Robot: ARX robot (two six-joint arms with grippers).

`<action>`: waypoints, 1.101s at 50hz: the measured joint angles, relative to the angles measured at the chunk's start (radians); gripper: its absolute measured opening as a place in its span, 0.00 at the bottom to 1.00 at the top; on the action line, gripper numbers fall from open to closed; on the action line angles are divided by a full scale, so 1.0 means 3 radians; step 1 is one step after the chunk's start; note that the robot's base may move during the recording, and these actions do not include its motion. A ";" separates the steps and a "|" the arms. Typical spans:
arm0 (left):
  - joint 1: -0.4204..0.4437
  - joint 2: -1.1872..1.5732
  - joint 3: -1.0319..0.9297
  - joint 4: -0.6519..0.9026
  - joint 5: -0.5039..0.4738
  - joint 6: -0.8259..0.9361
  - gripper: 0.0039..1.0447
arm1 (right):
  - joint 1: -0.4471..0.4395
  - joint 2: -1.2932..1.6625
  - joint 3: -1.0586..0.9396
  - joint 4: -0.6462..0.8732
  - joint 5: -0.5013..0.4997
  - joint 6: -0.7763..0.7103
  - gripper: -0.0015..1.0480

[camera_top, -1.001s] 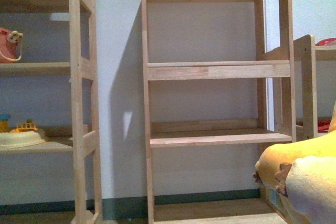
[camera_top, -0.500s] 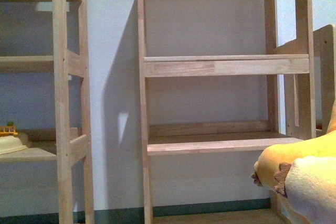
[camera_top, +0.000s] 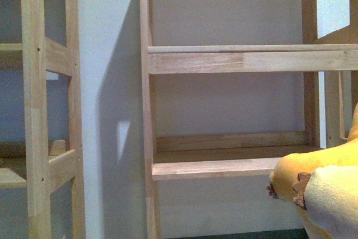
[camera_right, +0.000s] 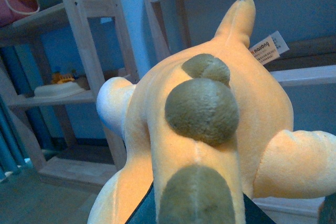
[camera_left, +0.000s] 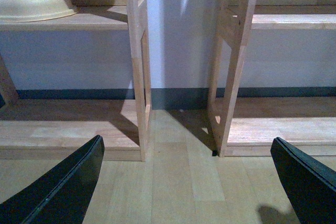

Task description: Put away toys

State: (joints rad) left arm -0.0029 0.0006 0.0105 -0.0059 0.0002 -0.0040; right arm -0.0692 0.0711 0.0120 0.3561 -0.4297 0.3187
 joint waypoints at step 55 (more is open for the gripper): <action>0.0001 0.0000 0.0000 0.0000 0.0000 0.0000 0.94 | -0.0381 0.0426 0.0458 -0.0678 -0.0125 -0.0655 0.07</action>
State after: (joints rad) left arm -0.0025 0.0006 0.0105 -0.0059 0.0002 -0.0040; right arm -0.1837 0.1989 0.1493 0.1528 -0.4671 0.1223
